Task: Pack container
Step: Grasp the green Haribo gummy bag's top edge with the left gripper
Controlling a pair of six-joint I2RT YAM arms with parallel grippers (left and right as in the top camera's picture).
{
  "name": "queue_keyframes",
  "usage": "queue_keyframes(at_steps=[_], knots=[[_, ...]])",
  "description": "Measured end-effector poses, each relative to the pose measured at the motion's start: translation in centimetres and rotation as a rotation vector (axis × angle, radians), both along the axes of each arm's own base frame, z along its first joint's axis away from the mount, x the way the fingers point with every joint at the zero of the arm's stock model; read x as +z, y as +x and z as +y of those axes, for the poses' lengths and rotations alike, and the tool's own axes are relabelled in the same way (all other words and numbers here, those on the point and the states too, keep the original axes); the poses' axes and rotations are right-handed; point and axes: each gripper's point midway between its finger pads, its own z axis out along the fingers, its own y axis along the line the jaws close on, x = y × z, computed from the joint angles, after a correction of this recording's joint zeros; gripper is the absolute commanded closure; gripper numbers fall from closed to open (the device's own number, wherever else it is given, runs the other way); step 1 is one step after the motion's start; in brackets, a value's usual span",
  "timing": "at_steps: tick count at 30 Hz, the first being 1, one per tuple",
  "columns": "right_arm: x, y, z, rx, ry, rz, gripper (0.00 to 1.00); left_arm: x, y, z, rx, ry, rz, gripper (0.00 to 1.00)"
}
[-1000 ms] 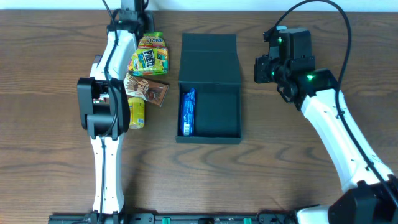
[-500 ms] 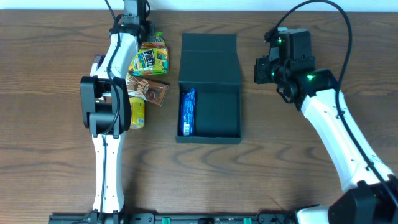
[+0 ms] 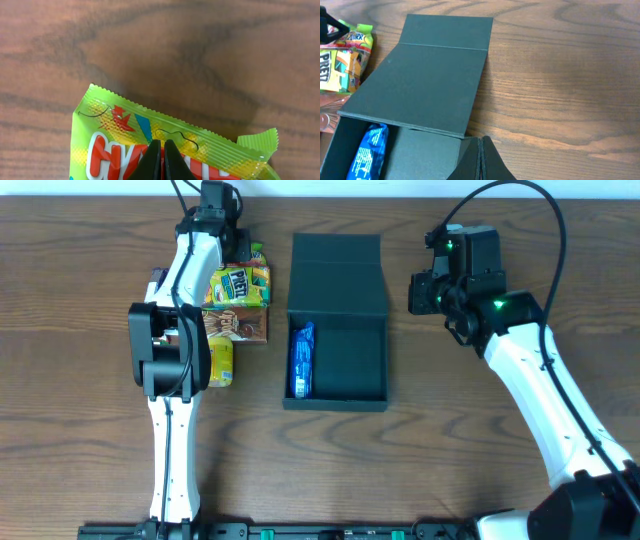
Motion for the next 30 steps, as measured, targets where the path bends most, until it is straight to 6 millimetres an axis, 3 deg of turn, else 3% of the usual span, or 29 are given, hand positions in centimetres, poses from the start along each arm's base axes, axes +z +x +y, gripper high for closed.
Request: queue_keyframes(at_steps=[11,13,15,21,24,30], knots=[[-0.1,-0.1,-0.1,-0.003,-0.005,0.004,0.98,-0.3,-2.4,0.1,-0.014,0.007,0.107,0.94],[-0.1,-0.1,-0.2,-0.005,-0.007,0.004,0.99,0.0,-2.4,0.1,-0.015,0.008,0.109,0.85],[-0.1,0.0,-0.2,-0.007,-0.009,0.003,0.99,0.4,-2.5,0.1,-0.014,0.008,0.114,0.83],[-0.1,0.0,-0.3,-0.013,-0.015,0.001,0.98,1.6,-3.1,0.0,-0.018,0.007,0.14,0.87],[-0.1,0.0,-0.4,-0.014,-0.016,0.0,0.98,1.2,-4.6,0.0,-0.024,0.005,0.209,0.94],[0.0,0.1,-0.4,-0.015,-0.016,-0.004,0.98,0.9,-7.9,0.0,-0.028,0.004,0.339,0.94]])
